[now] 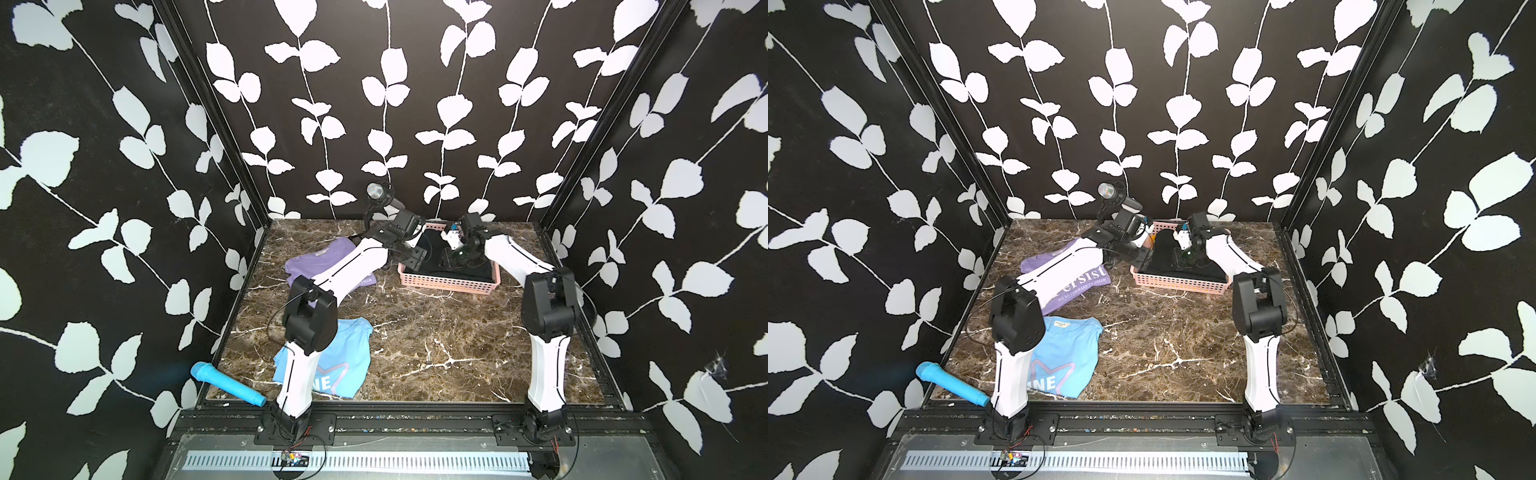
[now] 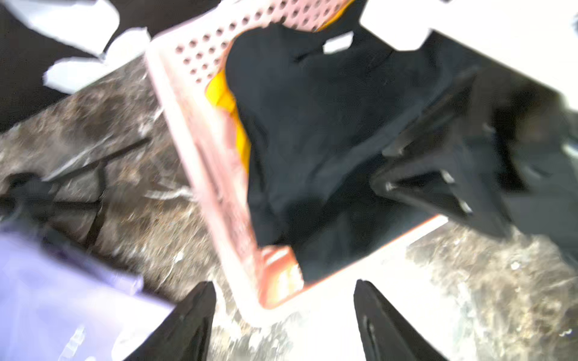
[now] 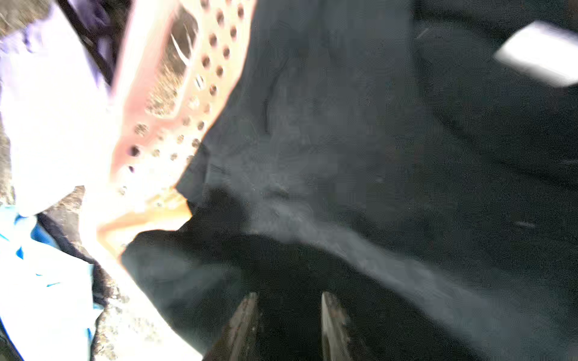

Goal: Put the folded t-shirts into the basket
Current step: Place the T-shirt in the bin, then move the T-shirt to the center of the board.

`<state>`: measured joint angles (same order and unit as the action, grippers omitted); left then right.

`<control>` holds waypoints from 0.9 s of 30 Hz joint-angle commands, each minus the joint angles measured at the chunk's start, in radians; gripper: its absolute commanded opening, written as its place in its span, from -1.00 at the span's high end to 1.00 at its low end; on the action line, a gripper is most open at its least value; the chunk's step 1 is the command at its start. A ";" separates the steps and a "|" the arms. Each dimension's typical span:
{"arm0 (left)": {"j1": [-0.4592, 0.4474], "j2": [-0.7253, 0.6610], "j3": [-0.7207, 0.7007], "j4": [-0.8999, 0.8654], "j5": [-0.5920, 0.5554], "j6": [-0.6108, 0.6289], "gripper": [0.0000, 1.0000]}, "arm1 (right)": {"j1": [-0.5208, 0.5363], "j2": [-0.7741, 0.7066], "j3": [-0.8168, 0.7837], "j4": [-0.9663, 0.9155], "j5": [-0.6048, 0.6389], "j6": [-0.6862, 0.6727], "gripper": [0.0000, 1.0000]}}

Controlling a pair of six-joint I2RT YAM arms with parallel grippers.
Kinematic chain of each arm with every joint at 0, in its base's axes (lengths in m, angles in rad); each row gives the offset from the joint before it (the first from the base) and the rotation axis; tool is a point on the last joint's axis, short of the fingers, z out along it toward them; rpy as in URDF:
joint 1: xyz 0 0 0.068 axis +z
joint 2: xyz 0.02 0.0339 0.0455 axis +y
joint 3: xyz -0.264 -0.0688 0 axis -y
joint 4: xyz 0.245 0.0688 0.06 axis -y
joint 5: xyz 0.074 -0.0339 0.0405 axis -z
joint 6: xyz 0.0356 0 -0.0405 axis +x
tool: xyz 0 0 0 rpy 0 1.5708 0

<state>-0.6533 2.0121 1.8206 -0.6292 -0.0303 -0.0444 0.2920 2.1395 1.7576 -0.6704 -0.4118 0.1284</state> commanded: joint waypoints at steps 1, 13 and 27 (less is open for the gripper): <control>0.014 -0.133 -0.139 0.087 -0.078 -0.032 -0.47 | 0.013 0.045 0.021 -0.033 0.021 0.003 0.27; 0.079 -0.517 -0.746 0.240 -0.103 -0.228 -0.49 | 0.022 -0.111 -0.068 0.038 -0.009 0.018 0.06; -0.034 -0.728 -1.106 0.124 -0.137 -0.462 -0.52 | 0.047 -0.528 -0.435 0.304 0.090 0.127 -0.36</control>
<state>-0.6510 1.3010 0.7444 -0.4496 -0.1440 -0.4255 0.3218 1.6253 1.3811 -0.4355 -0.3477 0.2203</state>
